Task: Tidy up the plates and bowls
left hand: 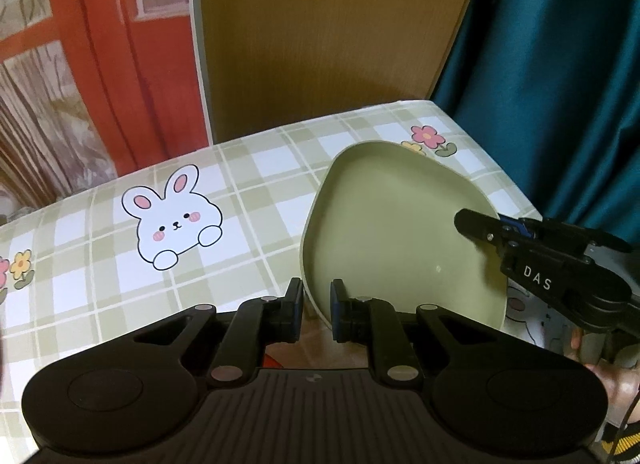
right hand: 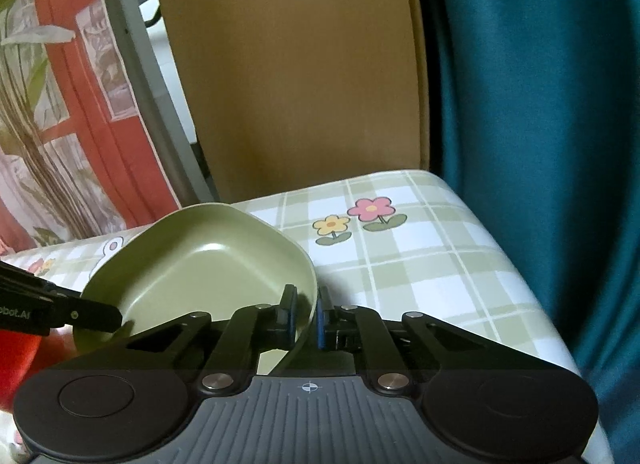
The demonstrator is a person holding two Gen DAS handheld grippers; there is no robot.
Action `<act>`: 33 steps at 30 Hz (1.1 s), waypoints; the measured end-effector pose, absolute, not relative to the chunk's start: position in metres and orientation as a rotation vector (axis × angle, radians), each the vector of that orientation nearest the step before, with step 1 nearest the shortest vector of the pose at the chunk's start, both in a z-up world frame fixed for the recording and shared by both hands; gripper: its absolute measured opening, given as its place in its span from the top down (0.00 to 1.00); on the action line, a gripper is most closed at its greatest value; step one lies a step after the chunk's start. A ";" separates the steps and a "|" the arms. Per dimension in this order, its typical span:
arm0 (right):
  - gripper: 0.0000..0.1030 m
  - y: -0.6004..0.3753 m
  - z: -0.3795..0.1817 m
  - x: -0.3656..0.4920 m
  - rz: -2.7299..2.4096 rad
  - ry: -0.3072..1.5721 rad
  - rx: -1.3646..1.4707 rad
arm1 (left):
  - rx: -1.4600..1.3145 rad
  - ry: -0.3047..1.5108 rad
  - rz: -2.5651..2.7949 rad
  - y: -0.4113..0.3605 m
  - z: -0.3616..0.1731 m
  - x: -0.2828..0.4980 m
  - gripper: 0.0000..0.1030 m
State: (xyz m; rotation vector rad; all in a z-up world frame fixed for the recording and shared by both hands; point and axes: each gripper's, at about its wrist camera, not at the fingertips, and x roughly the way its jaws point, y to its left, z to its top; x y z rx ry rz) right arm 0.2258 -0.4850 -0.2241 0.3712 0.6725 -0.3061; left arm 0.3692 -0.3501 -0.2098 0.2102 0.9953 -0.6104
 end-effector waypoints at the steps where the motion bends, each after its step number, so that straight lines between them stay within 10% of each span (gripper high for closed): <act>1: 0.92 -0.485 -0.221 0.224 -0.310 0.670 0.380 | 0.207 0.993 -0.612 -0.349 -0.207 0.368 0.86; 33: 0.93 -0.321 -0.100 0.252 -0.122 0.701 0.341 | 0.002 0.897 -0.449 -0.168 -0.120 0.318 0.86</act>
